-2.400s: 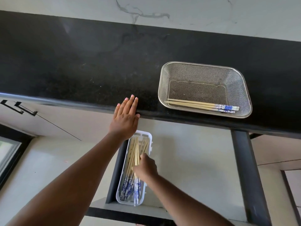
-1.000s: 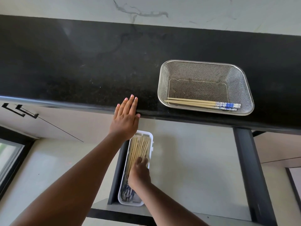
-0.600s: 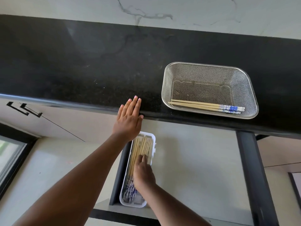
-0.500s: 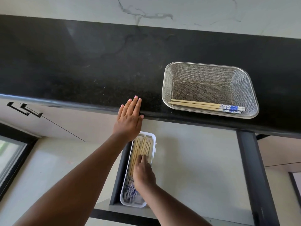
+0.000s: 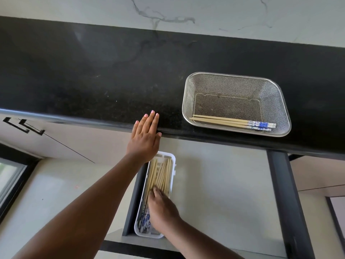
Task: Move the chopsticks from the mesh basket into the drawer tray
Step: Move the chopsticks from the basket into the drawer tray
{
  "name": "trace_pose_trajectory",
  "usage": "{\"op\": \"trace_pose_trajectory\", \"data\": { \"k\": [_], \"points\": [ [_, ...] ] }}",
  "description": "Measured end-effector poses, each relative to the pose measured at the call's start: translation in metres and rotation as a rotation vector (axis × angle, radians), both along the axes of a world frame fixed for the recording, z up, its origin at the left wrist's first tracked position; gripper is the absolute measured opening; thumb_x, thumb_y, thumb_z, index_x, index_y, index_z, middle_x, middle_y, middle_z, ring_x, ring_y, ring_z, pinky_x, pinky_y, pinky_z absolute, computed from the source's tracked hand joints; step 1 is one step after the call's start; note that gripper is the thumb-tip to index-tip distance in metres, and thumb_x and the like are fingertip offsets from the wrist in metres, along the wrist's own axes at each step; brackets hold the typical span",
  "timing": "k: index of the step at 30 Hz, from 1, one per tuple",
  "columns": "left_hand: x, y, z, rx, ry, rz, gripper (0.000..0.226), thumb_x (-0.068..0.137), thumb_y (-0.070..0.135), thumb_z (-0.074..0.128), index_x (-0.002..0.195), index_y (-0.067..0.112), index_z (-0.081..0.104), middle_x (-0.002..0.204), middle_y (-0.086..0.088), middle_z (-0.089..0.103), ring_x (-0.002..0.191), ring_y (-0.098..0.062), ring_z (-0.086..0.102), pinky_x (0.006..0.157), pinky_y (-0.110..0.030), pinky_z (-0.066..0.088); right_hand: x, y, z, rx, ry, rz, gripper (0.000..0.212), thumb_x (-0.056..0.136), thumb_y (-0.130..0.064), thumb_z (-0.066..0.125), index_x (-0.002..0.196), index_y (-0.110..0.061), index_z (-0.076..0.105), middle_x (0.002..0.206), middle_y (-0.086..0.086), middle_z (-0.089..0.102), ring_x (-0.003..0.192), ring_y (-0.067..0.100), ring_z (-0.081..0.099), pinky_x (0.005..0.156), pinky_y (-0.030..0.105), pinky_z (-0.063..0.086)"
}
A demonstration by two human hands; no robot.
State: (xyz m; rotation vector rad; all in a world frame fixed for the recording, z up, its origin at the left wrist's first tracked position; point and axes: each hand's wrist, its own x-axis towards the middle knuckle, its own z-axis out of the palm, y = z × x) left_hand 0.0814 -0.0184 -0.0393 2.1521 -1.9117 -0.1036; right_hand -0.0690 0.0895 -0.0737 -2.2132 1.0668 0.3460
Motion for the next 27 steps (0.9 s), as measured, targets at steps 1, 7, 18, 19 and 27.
{"op": "trace_pose_trajectory", "data": {
  "k": [1,7,18,19,27],
  "points": [
    [0.000,0.000,0.001,-0.002,0.001,0.000,0.058,0.102,0.035,0.023,0.154,0.017,0.006,0.163,-0.002,0.003,0.148,-0.016,-0.007,0.115,-0.030,-0.014,-0.003,-0.005,0.010,-0.010,-0.032,-0.019,0.062,0.089,0.008,0.048,0.147,0.002,0.027,0.160,0.019,0.014,0.147,0.031,0.020,0.116,0.041,0.031],
    [-0.002,0.001,0.004,-0.016,0.014,0.004,0.060,0.099,0.034,0.025,0.154,0.015,0.011,0.162,-0.003,0.008,0.149,-0.020,0.002,0.116,-0.032,-0.009,-0.042,-0.074,0.110,-0.397,-0.560,-0.204,0.026,0.089,-0.011,0.055,0.111,-0.009,0.068,0.111,0.010,0.069,0.101,0.024,0.063,0.089,0.030,0.047],
    [-0.001,0.000,0.004,0.017,0.012,-0.005,0.058,0.102,0.032,0.026,0.154,0.016,0.006,0.162,-0.003,0.004,0.149,-0.020,-0.003,0.117,-0.034,-0.009,-0.142,-0.265,0.170,-0.213,0.143,-0.190,0.028,0.084,-0.021,0.070,0.112,-0.019,0.068,0.112,0.002,0.068,0.100,0.018,0.060,0.087,0.029,0.046],
    [-0.001,0.000,0.004,0.017,0.013,-0.002,0.058,0.102,0.032,0.027,0.154,0.016,0.006,0.163,-0.003,0.004,0.149,-0.020,-0.003,0.116,-0.034,-0.009,-0.143,-0.269,0.168,-0.175,0.171,-0.185,0.028,0.082,-0.022,0.073,0.110,-0.021,0.067,0.110,0.000,0.067,0.100,0.019,0.061,0.087,0.032,0.049],
    [-0.001,-0.001,0.003,0.033,0.016,0.001,0.059,0.102,0.033,0.026,0.154,0.016,0.006,0.163,-0.003,0.003,0.149,-0.020,-0.003,0.117,-0.035,-0.009,-0.136,-0.280,0.171,-0.113,0.249,-0.115,0.010,0.081,-0.022,0.077,0.082,-0.027,0.068,0.079,-0.012,0.063,0.071,0.006,0.054,0.057,0.024,0.034]
  ]
}}
